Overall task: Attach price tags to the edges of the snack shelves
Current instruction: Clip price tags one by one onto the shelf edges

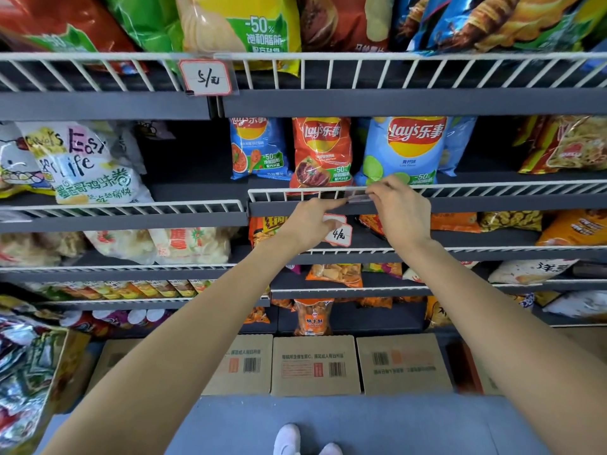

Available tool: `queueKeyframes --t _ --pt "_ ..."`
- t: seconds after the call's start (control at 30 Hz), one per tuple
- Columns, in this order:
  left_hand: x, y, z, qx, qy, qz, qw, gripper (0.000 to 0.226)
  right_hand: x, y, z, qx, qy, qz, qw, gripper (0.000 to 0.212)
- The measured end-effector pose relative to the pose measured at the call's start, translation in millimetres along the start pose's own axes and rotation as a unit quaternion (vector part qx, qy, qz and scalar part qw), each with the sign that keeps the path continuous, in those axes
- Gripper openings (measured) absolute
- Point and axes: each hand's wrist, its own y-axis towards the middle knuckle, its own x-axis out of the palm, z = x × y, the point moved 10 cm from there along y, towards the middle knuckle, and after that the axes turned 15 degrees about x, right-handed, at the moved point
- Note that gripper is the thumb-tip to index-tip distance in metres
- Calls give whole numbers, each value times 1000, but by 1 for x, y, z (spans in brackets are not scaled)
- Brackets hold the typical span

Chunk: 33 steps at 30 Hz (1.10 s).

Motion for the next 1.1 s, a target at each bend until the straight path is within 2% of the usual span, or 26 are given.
queueKeyframes --t 0.23,0.33,0.47,0.53,0.6,0.67,0.77,0.8,0.87,0.97,1.1 --pt "-1 1 0 10 -44 -20 999 51 1 -2 -2 19 -13 -31 999 29" --pt "-9 1 0 13 -74 4 997 45 0 -5 -4 19 -26 -40 999 33" --pt "-18 -8 -1 -20 -225 73 971 29 1 -11 -6 36 -53 -74 995 41" --pt "-28 -13 1 -18 -248 108 962 16 0 -13 -4 52 -20 -91 994 38" --pt "-37 -16 6 -9 -244 128 961 8 -4 -14 -3 80 83 -117 986 37" --pt "-41 -17 17 3 -236 137 962 8 -9 -16 6 156 258 -163 939 41" --pt "-40 -12 44 31 -211 135 968 8 -15 -31 16 268 462 -240 811 29" --pt "-38 -8 54 41 -196 134 971 8 -21 -35 18 277 492 -255 785 23" --pt "-33 -1 75 62 -153 137 977 10 -37 -39 29 266 525 -258 766 20" --pt "-17 13 115 105 -82 140 981 15 -67 -39 63 209 504 -199 814 4" --pt "23 31 187 152 -25 147 977 13 -100 -45 140 192 465 -147 852 3"
